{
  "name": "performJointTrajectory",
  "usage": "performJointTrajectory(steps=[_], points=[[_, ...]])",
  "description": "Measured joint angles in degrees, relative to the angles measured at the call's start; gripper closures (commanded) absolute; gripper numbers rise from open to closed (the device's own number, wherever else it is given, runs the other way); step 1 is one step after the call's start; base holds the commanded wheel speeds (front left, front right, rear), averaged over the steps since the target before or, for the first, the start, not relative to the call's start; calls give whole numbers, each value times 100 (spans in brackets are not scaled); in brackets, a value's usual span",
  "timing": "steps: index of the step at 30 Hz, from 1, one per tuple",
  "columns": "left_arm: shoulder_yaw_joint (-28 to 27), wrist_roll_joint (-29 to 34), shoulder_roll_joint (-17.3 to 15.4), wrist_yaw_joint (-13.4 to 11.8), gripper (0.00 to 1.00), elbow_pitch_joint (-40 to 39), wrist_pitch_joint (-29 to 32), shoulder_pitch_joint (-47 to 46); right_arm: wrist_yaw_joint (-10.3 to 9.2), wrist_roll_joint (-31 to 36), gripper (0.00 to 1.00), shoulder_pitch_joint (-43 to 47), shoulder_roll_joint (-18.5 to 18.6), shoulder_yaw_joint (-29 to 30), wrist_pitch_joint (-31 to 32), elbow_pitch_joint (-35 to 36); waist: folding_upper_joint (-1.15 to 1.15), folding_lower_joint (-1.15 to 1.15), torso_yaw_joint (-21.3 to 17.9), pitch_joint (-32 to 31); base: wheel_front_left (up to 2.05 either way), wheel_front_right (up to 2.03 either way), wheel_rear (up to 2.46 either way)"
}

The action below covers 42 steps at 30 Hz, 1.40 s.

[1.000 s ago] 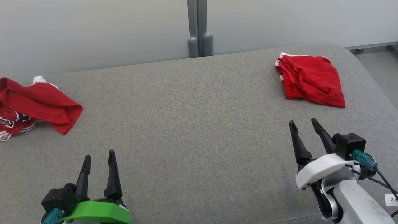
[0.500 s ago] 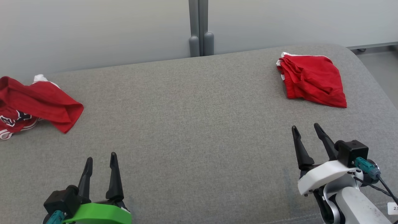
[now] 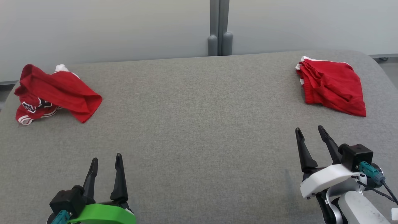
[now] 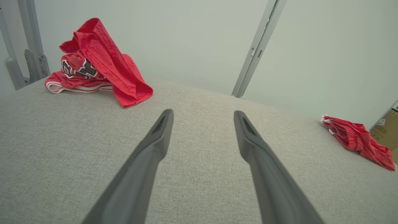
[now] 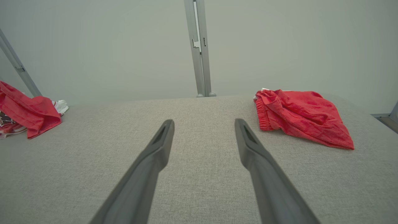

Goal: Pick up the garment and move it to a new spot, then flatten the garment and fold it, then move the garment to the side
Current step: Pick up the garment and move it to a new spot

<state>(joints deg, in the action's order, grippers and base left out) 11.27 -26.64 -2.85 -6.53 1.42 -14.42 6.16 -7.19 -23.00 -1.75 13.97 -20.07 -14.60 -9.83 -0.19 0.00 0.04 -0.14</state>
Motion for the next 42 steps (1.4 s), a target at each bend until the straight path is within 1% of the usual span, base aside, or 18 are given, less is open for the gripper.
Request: performJointTrajectory(steps=[2, 8, 10, 15, 21, 26, 30, 34, 42], points=[[0, 14, 0, 0, 0, 1, 0, -2, 0, 0, 0, 8, -2, -7, 0, 9, 0, 0, 56, -2, 0, 0, 0], [-153, 16, 1, -1, 0, -19, 0, -4, 12, 42, 0, 8, -16, -172, 0, 45, 0, 0, 437, -19, 0, 0, 0], [-236, 36, 1, -2, 0, -54, 0, -3, 63, 92, 0, 6, -59, -280, 0, 46, 0, 0, 650, -30, 0, 0, 0], [-355, 71, 3, -3, 0, -112, 0, 3, 113, 136, 0, 1, -118, -381, 0, 45, 0, 0, 1018, -49, 0, 0, 0], [-338, 130, 3, -3, 0, -140, 0, 8, 111, 135, 0, 1, -121, -367, 0, 44, 0, 0, 1470, -69, 0, 0, 0], [-156, 171, 8, -3, 0, -83, 0, 8, 102, 134, 0, 9, -118, -207, 0, 52, 0, 0, 1852, -73, 0, 0, 0], [-310, 171, 8, -3, 0, -110, 0, 13, 102, 140, 0, 4, -155, -312, 1, 58, 0, 0, 2116, -60, 0, 0, 0], [-379, 171, 7, -4, 0, -165, 0, 26, 102, 159, 0, -1, -163, -330, 2, 58, 0, 0, 2216, -20, 0, 0, 0], [-470, 230, 9, -4, 0, -185, 0, 27, 97, 209, 0, -8, -154, -314, 37, 104, 0, 0, 2062, 71, 0, 0, 0]])
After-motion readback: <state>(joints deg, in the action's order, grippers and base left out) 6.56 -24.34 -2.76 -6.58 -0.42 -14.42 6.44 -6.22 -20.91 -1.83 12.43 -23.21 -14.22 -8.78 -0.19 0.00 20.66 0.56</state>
